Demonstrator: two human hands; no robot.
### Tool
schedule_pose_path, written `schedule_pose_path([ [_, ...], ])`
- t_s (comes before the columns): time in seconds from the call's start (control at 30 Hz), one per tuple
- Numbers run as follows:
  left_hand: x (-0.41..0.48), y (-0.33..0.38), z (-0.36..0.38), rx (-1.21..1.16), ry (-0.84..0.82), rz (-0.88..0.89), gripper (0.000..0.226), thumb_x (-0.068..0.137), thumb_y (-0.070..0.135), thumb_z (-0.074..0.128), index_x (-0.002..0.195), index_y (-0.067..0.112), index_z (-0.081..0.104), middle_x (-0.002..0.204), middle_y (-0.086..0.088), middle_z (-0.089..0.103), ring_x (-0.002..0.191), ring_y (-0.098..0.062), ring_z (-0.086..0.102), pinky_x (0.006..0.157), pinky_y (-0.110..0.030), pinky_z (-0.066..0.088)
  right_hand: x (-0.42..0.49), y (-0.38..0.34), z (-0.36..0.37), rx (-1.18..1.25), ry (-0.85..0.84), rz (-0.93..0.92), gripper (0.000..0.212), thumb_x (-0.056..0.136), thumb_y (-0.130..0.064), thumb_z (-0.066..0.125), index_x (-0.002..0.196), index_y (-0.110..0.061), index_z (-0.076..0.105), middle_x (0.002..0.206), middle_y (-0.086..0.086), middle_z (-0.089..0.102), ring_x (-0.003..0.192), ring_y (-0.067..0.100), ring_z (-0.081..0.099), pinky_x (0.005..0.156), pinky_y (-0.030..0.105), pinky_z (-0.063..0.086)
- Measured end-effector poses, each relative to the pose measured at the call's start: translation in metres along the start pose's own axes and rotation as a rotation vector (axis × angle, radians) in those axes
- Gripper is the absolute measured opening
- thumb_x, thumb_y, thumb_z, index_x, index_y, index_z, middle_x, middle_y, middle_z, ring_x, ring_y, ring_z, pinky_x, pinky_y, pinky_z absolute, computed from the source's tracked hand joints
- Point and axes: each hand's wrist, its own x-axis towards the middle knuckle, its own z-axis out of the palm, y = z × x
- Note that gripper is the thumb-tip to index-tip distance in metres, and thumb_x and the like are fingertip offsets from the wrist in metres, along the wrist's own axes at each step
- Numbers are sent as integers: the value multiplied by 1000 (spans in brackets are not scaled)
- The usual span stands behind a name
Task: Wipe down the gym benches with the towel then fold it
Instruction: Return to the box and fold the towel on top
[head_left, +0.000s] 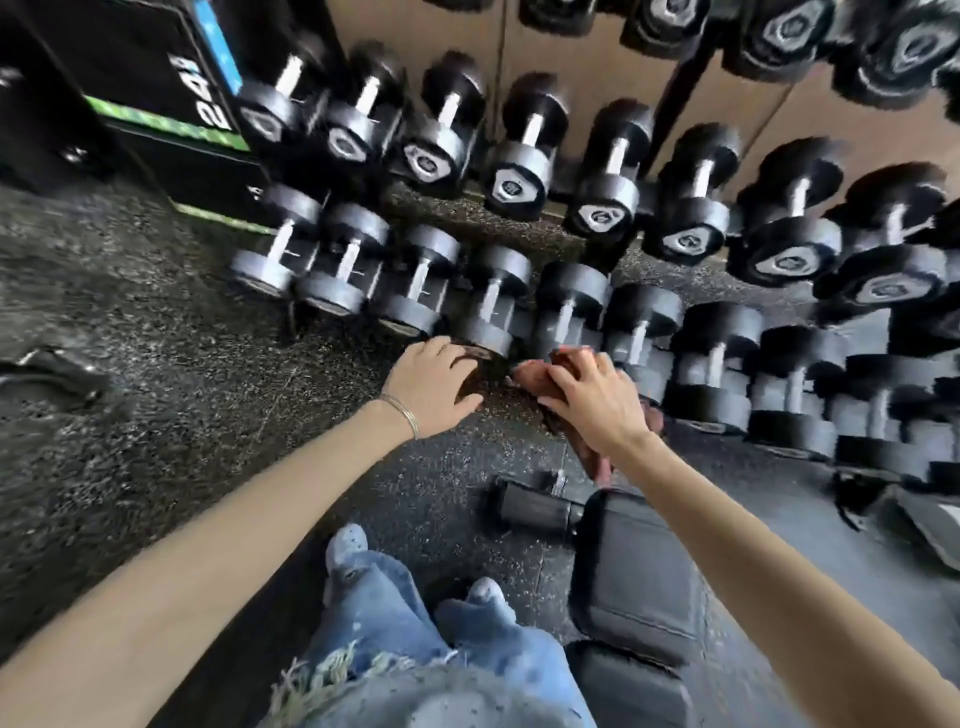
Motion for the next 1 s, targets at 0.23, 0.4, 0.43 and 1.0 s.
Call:
schedule_pose_path([
  [0.23, -69, -85, 9, -45, -14, -264, 58, 94, 54, 33, 141, 21, 38, 147, -5, 37, 140, -24, 24, 111, -41, 25, 66, -97, -19, -11, 0, -266, 46, 91, -53, 45, 124, -22, 52, 135, 8, 42, 119, 29, 41, 84, 44, 49],
  [0.4, -128, -149, 22, -67, 0, -392, 58, 94, 54, 33, 141, 20, 39, 146, -5, 39, 140, -23, 24, 110, -41, 27, 106, -186, -27, -48, -10, -418, 46, 91, -55, 42, 123, -23, 50, 130, 8, 44, 115, 29, 44, 79, 43, 52],
  [0.43, -135, -159, 23, -73, -4, -402, 58, 94, 53, 33, 141, 20, 39, 147, -5, 39, 140, -23, 24, 110, -42, 27, 112, -199, -28, -52, -11, -429, 47, 91, -56, 42, 123, -23, 50, 129, 8, 44, 114, 29, 44, 78, 43, 52],
  [1.0, -266, -366, 49, -87, -15, -607, 57, 94, 52, 34, 141, 19, 38, 145, -5, 40, 138, -23, 28, 108, -43, 30, 218, -452, -54, -92, -3, -628, 49, 90, -57, 39, 126, -25, 49, 121, 8, 48, 109, 26, 47, 75, 39, 51],
])
